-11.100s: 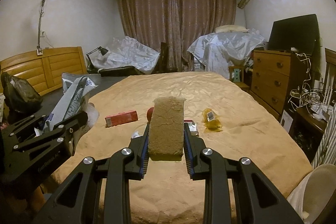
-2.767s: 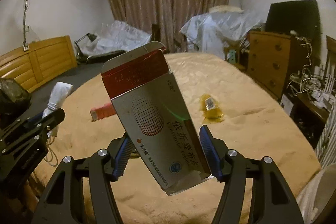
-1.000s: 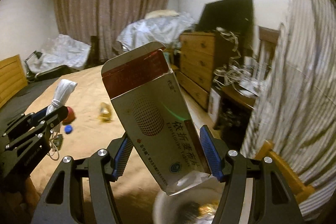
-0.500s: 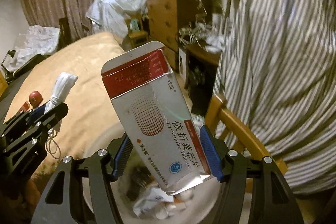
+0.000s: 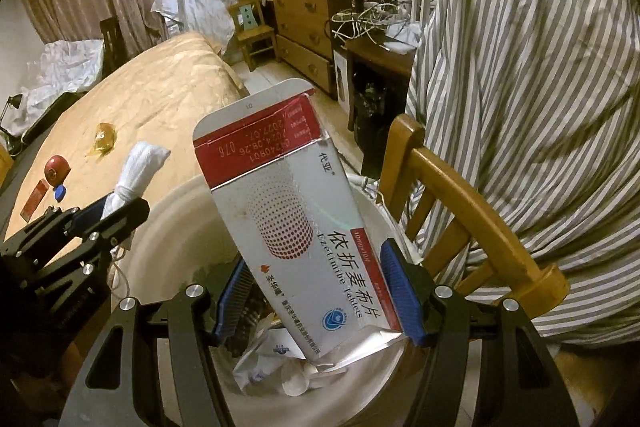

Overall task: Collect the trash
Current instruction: 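Open both tools to drop the cloth bundle and medicine box into the bucket, then move both tools back over the bed toward the black packet and blue cap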

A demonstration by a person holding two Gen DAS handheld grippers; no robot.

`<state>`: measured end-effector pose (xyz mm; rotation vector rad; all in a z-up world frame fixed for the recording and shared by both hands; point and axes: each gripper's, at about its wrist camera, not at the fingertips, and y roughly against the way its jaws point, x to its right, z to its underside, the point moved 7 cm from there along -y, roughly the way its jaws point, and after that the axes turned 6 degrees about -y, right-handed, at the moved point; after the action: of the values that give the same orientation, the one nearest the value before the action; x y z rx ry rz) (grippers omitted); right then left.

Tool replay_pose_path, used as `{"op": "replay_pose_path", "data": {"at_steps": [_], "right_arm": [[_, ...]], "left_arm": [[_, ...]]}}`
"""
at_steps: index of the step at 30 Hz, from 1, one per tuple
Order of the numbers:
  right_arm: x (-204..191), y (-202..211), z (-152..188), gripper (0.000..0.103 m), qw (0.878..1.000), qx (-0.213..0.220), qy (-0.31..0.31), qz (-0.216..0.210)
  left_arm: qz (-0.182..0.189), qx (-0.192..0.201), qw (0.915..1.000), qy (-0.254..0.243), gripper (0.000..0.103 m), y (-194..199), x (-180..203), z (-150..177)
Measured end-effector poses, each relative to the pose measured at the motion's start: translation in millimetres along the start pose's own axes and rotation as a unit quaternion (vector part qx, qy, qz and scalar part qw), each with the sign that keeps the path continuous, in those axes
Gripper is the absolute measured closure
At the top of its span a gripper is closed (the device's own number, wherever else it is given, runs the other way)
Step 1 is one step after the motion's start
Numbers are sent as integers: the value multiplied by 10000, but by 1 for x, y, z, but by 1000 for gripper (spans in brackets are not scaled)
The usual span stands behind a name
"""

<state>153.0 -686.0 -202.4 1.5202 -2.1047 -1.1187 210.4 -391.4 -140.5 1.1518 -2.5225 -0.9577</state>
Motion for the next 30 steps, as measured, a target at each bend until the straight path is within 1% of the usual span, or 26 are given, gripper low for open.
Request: {"op": "replay_pose_path", "data": {"at_steps": [5, 17, 19, 21, 23, 24, 30], "right_arm": [[-7, 0, 8, 39, 10000, -9, -29, -38], [-10, -2, 12, 37, 9999, -16, -60, -81], [-11, -1, 12, 36, 9999, -11, -72, -96], [-11, -1, 11, 33, 9999, -10, -113, -111], [-9, 1, 10, 30, 9998, 21, -157, -115], [-8, 2, 10, 29, 9998, 52, -174, -96], [-7, 6, 8, 29, 9996, 121, -240, -120]], "left_arm": [[-21, -2, 10000, -11, 78, 0, 1, -1], [-42, 16, 10000, -15, 77, 2, 1, -1], [-48, -11, 10000, -16, 73, 1, -1, -1], [-107, 15, 9999, -25, 56, 2, -2, -1], [-156, 59, 9999, -28, 50, 4, -4, -2], [-180, 74, 9998, -29, 48, 4, -5, -2], [-210, 37, 9998, 31, 48, 3, -11, -1]]}}
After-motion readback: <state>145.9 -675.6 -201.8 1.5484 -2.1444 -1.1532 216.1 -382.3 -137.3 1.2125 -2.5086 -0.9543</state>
